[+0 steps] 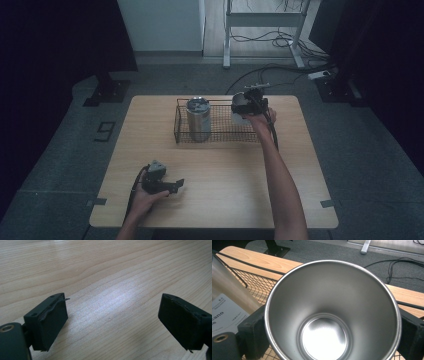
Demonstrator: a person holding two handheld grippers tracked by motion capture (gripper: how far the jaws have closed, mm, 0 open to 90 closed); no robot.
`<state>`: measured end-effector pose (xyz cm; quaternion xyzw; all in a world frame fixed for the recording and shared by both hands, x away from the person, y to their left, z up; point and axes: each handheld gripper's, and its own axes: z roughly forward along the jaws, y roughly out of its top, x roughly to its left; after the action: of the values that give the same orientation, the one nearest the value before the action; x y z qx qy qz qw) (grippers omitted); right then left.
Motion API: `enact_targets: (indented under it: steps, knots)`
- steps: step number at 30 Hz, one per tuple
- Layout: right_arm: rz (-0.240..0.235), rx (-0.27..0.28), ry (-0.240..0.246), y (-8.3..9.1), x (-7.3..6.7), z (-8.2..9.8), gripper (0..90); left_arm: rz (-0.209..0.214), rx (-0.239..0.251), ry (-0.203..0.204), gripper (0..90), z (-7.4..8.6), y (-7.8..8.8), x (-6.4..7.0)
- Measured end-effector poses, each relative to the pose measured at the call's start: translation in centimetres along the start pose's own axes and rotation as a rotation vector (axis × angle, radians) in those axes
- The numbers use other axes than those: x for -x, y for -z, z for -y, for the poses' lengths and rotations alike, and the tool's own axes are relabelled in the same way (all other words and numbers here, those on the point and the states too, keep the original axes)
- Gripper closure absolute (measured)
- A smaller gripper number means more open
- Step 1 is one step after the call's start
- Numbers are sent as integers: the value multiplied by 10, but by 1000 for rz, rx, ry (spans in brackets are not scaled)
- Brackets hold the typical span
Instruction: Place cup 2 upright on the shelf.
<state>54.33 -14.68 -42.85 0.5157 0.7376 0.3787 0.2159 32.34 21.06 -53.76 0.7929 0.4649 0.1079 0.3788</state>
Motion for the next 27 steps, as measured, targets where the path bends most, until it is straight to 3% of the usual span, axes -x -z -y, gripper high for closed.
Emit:
enact_targets:
  steps: [27]
  knots:
    - [9,-70,2,-26,7,19,67,-1,-10,-2,89,0,-1,0]
